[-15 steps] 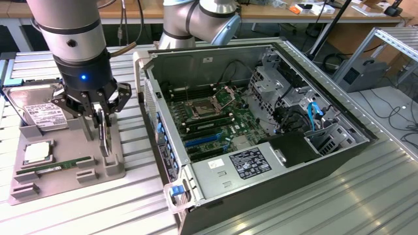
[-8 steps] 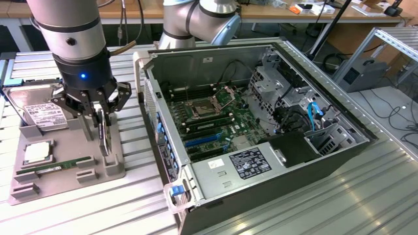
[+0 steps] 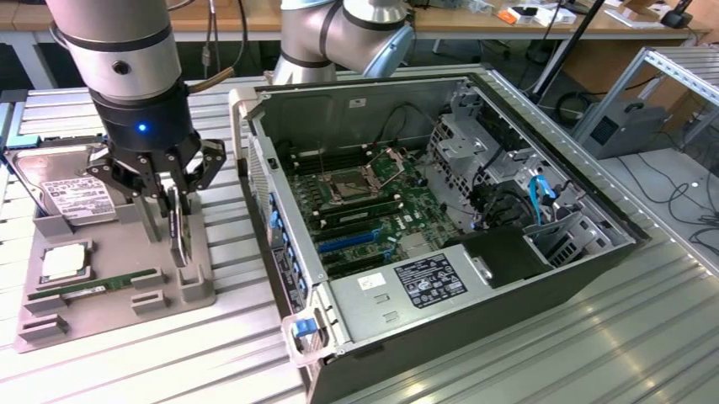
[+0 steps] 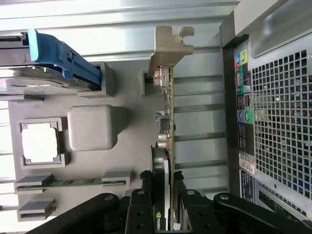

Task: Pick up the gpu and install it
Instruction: 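Pick up the gpu and move the gpu toward the slot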

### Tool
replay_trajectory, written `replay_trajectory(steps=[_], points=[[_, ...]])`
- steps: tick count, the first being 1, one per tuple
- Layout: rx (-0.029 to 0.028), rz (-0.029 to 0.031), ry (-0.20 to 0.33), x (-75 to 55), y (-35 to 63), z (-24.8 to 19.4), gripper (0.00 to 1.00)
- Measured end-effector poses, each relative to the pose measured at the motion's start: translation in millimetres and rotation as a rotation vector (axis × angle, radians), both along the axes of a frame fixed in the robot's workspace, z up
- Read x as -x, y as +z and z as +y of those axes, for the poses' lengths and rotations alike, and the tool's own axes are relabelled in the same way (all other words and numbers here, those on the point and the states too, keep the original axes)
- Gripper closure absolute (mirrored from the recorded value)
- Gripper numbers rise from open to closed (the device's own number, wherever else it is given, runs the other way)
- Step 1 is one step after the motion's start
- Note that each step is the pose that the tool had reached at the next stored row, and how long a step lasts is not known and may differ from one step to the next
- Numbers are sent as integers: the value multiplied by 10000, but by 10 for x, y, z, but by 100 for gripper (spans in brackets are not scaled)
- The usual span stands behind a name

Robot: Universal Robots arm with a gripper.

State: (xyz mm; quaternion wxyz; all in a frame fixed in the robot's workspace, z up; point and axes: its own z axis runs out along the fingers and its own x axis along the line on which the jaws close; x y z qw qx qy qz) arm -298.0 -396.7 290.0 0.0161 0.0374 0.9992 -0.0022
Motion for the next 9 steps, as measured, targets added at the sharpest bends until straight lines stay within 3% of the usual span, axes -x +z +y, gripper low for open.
replay_trajectory(steps=[9], points=[[-10, 0, -1, 0, 45, 0, 73]])
